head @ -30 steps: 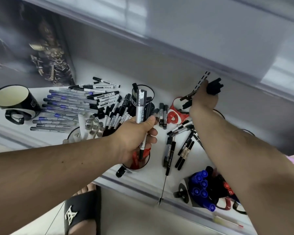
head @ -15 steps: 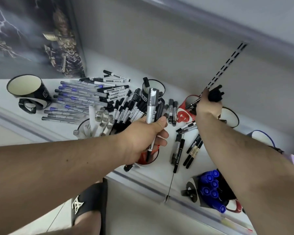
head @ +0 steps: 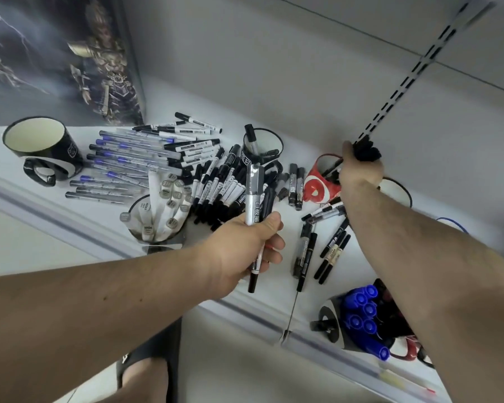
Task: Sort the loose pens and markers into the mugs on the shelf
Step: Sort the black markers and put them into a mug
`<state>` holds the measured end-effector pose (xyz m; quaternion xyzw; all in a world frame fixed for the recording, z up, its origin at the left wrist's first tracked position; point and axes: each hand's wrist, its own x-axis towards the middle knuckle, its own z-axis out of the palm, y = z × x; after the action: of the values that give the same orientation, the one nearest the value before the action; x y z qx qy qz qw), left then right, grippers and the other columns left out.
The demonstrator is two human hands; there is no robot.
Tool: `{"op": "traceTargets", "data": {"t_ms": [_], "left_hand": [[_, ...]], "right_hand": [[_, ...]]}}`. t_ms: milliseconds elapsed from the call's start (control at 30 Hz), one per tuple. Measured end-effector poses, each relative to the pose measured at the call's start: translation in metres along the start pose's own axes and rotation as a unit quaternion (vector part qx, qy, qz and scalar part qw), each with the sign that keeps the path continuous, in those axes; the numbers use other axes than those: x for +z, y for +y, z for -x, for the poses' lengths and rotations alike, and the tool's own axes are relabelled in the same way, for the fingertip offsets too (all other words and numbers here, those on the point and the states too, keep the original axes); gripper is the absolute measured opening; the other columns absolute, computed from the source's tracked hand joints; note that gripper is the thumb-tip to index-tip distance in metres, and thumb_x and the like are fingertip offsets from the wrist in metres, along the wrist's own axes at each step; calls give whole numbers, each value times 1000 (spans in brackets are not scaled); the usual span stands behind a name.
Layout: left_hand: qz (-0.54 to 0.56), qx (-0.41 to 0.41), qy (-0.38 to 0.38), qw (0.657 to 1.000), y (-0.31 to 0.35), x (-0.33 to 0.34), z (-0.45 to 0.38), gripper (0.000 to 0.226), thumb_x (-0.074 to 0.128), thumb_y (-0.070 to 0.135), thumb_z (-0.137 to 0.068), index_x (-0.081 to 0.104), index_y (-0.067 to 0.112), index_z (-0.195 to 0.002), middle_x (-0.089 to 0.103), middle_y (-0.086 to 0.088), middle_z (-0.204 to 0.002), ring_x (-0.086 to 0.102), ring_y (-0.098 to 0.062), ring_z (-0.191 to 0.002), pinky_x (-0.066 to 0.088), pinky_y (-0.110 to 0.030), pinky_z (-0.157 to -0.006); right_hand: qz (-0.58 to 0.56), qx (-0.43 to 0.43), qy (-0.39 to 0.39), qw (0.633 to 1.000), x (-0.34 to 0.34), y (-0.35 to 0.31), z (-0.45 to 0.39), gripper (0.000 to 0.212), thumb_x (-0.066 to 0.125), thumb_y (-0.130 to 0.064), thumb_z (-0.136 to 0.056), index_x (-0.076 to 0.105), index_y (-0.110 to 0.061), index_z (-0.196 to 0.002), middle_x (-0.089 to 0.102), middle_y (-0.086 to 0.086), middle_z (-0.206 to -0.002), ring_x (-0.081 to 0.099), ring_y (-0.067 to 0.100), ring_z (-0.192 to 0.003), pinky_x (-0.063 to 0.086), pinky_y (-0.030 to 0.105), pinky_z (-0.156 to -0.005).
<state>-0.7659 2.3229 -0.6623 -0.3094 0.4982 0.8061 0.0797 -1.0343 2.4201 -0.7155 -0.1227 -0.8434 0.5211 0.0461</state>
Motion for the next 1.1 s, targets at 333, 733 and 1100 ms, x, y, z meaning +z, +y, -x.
{"op": "traceTargets", "data": {"t_ms": [333,733,1100], "left_hand": [[30,12,-37,999,15,11,4,20,60,36,-94,63,17,-96,64,3,-69,57,-14,-58,47,-29,-61],[95,-52,-106,988,8,15,10,23,52,3,-94,69,5,-110,62,-2,-74,54,-11,-60,44,-21,-56],[-43,-65,-118,990,-7,2,19,13,57,12,-94,70,16,-94,74,0,-86,67,-12,-61,50,-24,-53]], "right_hand": [[200,-46,-51,977,-21,10,11,90,73,-52,-72,36,-19,-147,50,8,-141,51,30,-127,47,37,-97],[123,-156,-342,919,-99,-55,122,12,61,-25,-94,71,-22,-100,62,-8,-76,53,4,-55,48,22,-60],[86,-59,-429,897,-144,-45,139,12,60,-5,-93,68,-13,-90,63,5,-62,47,13,-45,40,26,-51]]}}
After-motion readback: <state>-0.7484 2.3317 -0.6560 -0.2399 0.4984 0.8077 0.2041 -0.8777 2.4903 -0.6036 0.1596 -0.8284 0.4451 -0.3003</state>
